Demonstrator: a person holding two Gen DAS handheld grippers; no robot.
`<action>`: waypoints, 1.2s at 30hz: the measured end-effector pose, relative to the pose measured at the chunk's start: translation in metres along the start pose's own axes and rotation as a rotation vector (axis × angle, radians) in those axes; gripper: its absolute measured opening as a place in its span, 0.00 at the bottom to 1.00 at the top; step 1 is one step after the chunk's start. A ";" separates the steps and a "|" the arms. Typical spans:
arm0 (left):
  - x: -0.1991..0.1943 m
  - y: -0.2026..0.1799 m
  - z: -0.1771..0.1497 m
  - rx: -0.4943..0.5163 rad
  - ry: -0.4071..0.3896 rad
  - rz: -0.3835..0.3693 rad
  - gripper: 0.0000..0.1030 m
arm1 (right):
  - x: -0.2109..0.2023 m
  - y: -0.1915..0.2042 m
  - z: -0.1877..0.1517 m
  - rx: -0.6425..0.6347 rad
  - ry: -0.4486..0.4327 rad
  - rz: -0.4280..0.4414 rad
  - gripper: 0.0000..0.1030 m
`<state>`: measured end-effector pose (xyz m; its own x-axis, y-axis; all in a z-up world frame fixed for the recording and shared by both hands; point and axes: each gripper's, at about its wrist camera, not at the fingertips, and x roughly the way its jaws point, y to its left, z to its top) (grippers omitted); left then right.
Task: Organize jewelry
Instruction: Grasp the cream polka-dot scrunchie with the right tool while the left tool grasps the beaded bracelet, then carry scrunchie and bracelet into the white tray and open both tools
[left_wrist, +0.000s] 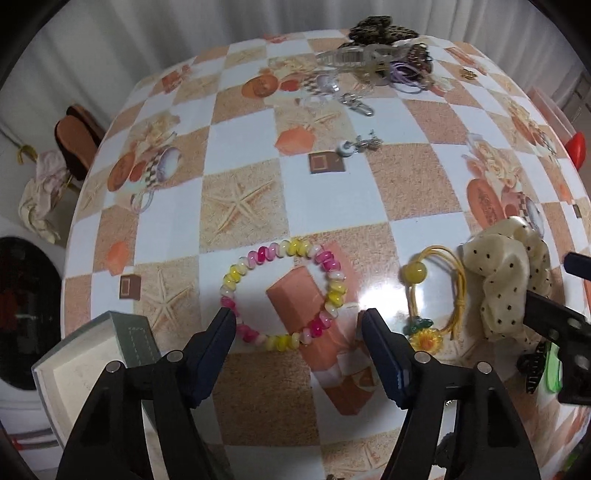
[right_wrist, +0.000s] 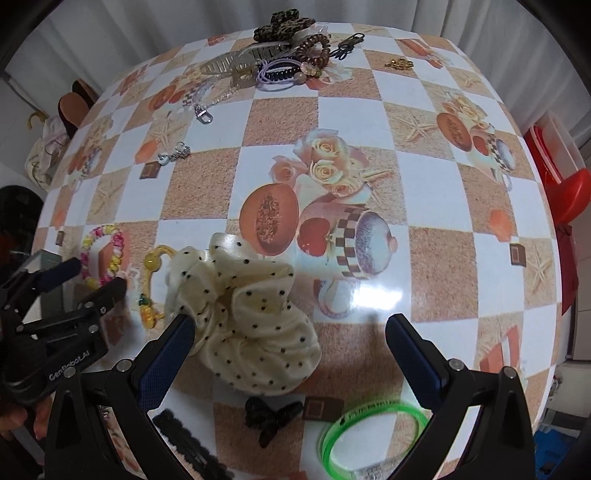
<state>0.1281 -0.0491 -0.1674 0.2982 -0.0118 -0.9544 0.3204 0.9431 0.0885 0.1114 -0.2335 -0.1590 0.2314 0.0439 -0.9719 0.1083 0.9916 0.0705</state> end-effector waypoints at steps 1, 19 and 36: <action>0.000 -0.001 0.000 0.005 -0.004 -0.001 0.71 | 0.003 0.000 0.000 -0.004 0.001 0.000 0.95; -0.038 0.016 -0.007 -0.090 -0.068 -0.203 0.14 | -0.014 -0.003 -0.003 0.080 -0.058 0.132 0.12; -0.110 0.074 -0.038 -0.231 -0.176 -0.190 0.14 | -0.068 0.019 -0.009 0.082 -0.108 0.217 0.12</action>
<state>0.0850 0.0349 -0.0663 0.4094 -0.2323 -0.8823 0.1793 0.9687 -0.1719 0.0888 -0.2165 -0.0938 0.3587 0.2367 -0.9029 0.1216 0.9472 0.2966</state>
